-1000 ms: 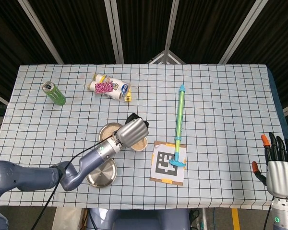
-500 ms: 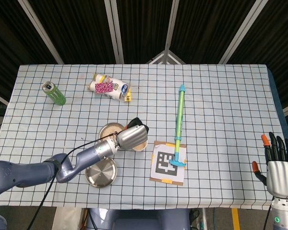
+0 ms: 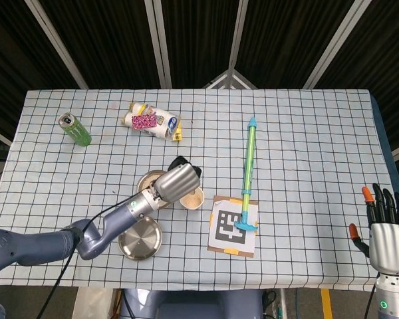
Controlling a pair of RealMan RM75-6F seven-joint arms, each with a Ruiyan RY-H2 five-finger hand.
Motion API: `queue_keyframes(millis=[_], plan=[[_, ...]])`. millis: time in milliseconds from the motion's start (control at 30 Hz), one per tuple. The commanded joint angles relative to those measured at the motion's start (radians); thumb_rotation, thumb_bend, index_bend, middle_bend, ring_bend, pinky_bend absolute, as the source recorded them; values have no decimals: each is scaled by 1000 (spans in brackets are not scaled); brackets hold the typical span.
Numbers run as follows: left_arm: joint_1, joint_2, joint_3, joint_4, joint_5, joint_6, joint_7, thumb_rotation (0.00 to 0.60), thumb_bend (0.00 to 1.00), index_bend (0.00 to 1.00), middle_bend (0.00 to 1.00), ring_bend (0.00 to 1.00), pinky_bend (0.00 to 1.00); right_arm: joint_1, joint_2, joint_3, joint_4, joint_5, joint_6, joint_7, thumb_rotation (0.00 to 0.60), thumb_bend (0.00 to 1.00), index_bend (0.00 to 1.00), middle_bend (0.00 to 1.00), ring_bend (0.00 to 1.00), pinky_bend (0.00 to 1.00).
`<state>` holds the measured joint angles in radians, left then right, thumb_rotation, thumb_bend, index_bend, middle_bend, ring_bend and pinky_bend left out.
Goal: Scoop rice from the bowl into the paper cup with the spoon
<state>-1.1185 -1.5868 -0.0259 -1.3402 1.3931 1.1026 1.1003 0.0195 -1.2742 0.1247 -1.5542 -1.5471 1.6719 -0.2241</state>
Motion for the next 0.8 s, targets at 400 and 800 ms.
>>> queue_keyframes(millis=[400, 800], plan=[[220, 104, -122, -382, -414, 82, -133, 600, 468, 616, 1000, 1000, 1000, 1, 2, 0, -2, 2, -4, -2, 600, 383, 0, 0, 0, 0], [335, 224, -3, -603, -554, 91, -175, 600, 454, 609, 1000, 1000, 1000, 3, 5, 1, -6, 8, -11, -6, 600, 383, 0, 0, 0, 0]])
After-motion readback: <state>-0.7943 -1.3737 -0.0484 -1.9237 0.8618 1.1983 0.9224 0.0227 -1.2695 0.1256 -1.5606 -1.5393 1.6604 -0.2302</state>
